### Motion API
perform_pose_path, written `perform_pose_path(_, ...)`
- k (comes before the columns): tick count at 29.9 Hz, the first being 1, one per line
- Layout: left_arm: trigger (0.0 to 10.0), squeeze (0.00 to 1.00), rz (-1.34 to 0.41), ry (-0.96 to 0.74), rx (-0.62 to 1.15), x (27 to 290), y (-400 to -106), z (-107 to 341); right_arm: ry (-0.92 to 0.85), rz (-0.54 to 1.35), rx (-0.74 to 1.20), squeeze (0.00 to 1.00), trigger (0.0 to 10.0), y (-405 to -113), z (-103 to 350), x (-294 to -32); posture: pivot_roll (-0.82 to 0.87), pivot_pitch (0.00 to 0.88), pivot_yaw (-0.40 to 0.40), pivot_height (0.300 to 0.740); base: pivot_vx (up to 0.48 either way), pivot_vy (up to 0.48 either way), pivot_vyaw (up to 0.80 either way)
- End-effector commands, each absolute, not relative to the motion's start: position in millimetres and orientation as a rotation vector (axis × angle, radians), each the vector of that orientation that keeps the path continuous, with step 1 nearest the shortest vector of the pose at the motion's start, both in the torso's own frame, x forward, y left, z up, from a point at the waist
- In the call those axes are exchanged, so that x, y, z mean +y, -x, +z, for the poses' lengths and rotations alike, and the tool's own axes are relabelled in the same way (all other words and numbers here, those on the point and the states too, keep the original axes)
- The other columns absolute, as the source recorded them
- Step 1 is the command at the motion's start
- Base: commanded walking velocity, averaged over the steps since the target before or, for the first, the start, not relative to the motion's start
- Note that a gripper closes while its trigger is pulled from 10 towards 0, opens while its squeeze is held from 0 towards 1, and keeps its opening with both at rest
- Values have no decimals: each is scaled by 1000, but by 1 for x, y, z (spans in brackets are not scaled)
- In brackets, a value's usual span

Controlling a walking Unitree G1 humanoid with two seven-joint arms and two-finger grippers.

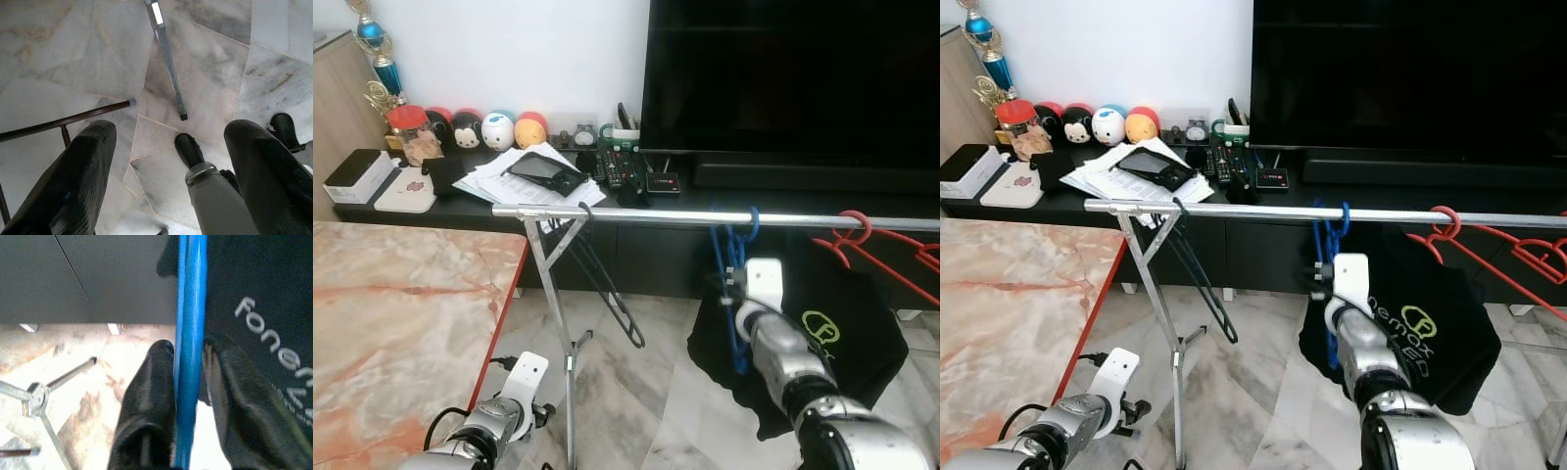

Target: Hang hanger

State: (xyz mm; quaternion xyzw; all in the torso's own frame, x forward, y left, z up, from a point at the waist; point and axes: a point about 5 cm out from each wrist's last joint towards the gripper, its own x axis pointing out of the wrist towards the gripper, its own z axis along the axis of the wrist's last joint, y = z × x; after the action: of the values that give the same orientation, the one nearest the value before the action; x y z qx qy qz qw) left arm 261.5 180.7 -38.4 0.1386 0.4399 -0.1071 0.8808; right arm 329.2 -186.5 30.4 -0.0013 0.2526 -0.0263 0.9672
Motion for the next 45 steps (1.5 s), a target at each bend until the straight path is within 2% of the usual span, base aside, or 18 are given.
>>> perform_pose_path(1,10000,0,-221,-306,921,184,-261,-38,-5,-67,469,1000,10000,-334,37,-189,-67,0,-16,740,0,0,0)
perform_pose_path(17,10000,0,-223,-307,919,184,-261,-38,8,-96,353,1000,10000,-331,41,-197,-72,0,-17,740,0,0,0)
perform_pose_path(26,10000,0,-229,-315,917,184,-262,-38,33,-105,234,1000,10000,-316,42,-206,-80,0,-16,740,0,0,0)
perform_pose_path(35,10000,0,-234,-322,916,184,-262,-37,93,-122,124,1000,10000,-301,62,-203,-83,0,-15,740,0,0,0)
perform_pose_path(39,10000,0,-233,-323,915,184,-262,-37,105,-340,126,1000,10000,-292,71,-219,-84,0,-15,740,0,0,0)
perform_pose_path(45,10000,0,-234,-324,913,184,-263,-37,101,-546,164,1000,10000,-288,75,-237,-82,0,-16,740,0,0,0)
